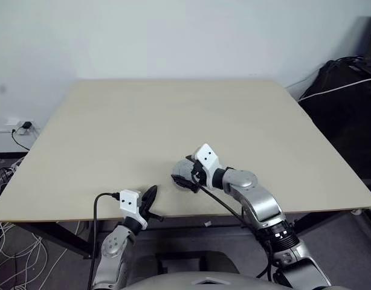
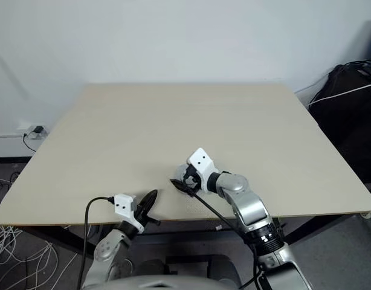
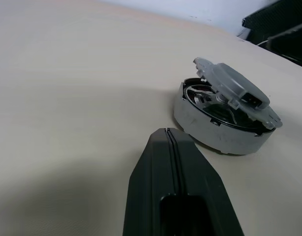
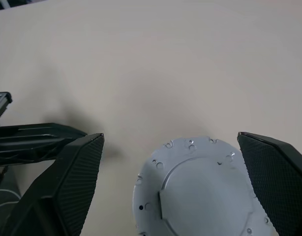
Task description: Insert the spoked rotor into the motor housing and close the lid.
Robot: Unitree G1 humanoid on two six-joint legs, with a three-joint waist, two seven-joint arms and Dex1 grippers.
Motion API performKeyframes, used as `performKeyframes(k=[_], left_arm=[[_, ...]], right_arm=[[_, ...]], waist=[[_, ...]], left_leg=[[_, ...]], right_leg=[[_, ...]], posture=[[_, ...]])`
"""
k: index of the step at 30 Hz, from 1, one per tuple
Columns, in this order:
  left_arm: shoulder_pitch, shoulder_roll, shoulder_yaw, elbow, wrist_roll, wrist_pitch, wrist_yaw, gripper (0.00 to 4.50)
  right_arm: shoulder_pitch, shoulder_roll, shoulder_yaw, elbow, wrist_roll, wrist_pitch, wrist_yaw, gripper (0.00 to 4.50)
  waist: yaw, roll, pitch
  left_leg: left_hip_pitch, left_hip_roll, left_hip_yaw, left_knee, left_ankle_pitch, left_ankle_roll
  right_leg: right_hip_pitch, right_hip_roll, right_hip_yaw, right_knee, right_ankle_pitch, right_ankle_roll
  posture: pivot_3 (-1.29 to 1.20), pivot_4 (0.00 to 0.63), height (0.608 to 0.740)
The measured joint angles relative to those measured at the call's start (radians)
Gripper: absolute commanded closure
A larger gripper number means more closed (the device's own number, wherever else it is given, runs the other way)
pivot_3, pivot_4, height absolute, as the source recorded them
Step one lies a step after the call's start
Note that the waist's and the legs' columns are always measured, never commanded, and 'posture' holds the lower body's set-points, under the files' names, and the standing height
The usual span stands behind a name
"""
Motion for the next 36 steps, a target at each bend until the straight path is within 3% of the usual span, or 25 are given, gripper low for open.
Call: performKeyframes(k=[18, 28, 31, 33, 36], left_arm=[[-0.014, 0.018, 0.033, 0.000, -0.008, 0.005, -0.018, 4.50], [0.011, 0.008, 0.030, 0.000, -0.005, -0.004, -0.017, 4.50], [0.017, 0.005, 0.026, 0.000, 0.000, -0.006, -0.016, 4.50], [0.018, -0.002, 0.019, 0.000, 0.005, -0.007, -0.012, 4.50], [0.019, -0.003, 0.012, 0.000, 0.008, -0.007, -0.009, 4.50]], right_arm=[[-0.098, 0.005, 0.000, 0.300, -0.008, -0.113, 0.026, 0.01], [-0.099, 0.000, 0.002, 0.337, -0.017, -0.133, 0.045, 0.01], [-0.099, 0.000, 0.002, 0.338, -0.019, -0.135, 0.045, 0.60], [-0.099, 0.001, 0.002, 0.339, -0.024, -0.136, 0.043, 1.23], [-0.099, 0.002, 0.001, 0.339, -0.026, -0.136, 0.043, 1.25]], waist=[[-0.001, 0.000, 0.000], [-0.003, 0.001, 0.000], [-0.002, 0.001, 0.000], [-0.003, 0.001, 0.000], [-0.002, 0.001, 0.000]], left_leg=[[0.000, 0.000, 0.000, 0.000, 0.000, 0.000], [0.000, 0.000, 0.000, 0.000, 0.000, 0.000], [0.001, 0.000, 0.000, 0.000, 0.000, 0.000], [0.001, 0.000, 0.000, 0.000, 0.000, 0.000], [0.001, 0.000, 0.000, 0.000, 0.000, 0.000]], right_leg=[[0.001, 0.000, 0.000, 0.000, 0.000, 0.000], [0.001, 0.000, 0.000, 0.000, 0.000, 0.000], [0.001, 0.000, 0.000, 0.000, 0.000, 0.000], [0.001, 0.000, 0.000, 0.000, 0.000, 0.000], [0.001, 0.000, 0.000, 0.000, 0.000, 0.000]], posture=[[0.00, 0.000, 0.740], [0.00, 0.000, 0.740], [0.00, 0.000, 0.740], [0.00, 0.000, 0.740], [0.00, 0.000, 0.740]])
